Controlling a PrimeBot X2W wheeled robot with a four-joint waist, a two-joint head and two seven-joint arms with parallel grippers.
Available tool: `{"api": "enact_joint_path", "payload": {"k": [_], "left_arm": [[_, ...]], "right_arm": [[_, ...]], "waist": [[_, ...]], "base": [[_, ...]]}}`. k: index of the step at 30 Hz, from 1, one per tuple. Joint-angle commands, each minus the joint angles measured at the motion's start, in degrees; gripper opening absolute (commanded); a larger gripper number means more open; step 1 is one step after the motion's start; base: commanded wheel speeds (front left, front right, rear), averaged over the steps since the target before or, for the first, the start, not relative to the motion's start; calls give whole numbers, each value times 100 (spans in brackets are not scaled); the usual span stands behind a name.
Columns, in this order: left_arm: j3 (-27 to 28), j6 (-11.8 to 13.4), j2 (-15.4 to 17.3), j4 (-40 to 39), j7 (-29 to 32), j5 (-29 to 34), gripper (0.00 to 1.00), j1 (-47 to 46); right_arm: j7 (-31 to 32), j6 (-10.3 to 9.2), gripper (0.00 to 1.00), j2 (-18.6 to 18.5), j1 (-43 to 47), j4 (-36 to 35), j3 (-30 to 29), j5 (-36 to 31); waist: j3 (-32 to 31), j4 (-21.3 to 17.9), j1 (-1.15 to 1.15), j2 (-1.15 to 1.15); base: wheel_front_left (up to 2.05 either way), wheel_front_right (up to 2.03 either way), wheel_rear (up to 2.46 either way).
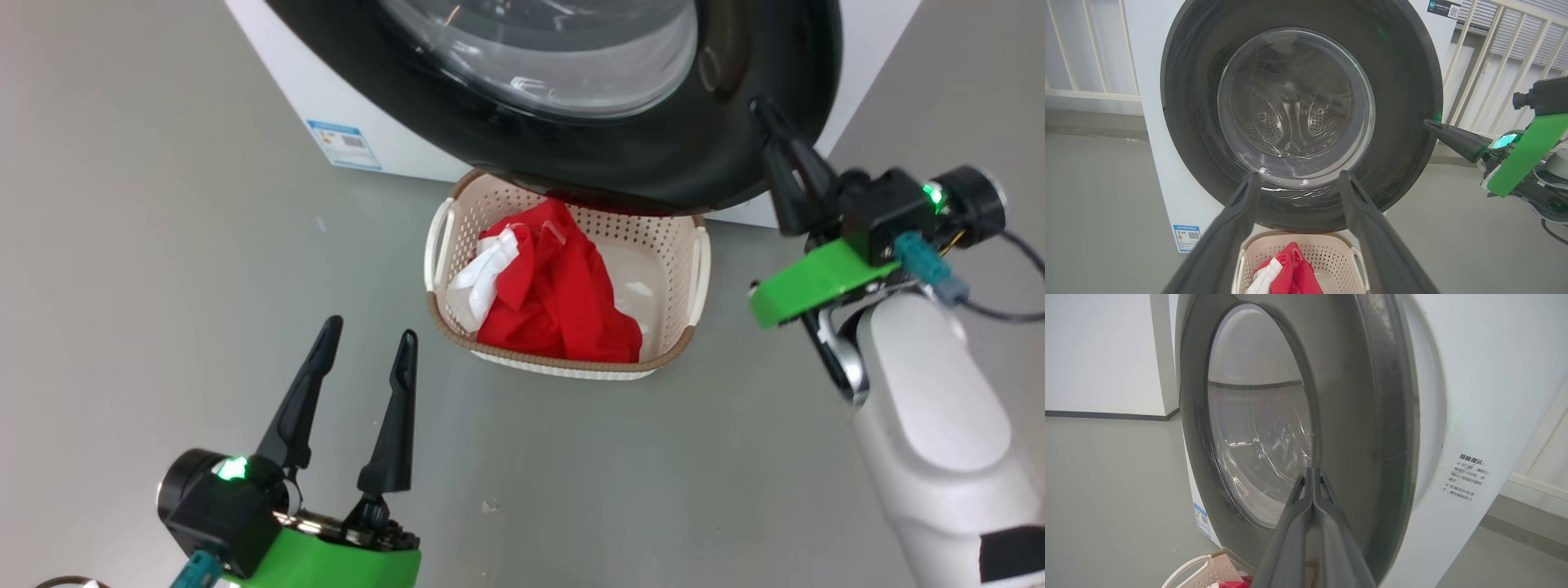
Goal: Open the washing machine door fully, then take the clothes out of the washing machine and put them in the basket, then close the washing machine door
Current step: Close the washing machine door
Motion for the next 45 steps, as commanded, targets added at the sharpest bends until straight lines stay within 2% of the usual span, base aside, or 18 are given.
{"api": "enact_joint_path", "payload": {"k": [1,16,32,45], "left_arm": [[147,47,28,-150,-45,-25,100,-141],[33,137,28,-210,-45,-102,100,-325],[-24,140,28,-270,-45,-141,100,-522],[-10,161,28,-296,-45,-159,100,-650]], "right_arm": [[-37,35,0,64,-214,-44,22,-105],[-37,35,0,20,-1212,712,-855,-629],[-37,35,0,-293,-2552,1621,-1113,-1192],[-37,35,0,-269,-2707,1725,-1256,-1299]], "waist": [[99,105,0,0],[371,364,0,0],[762,487,0,0],[859,474,0,0]], "base": [[0,0,0],[0,0,0],[0,0,0],[0,0,0]]}}
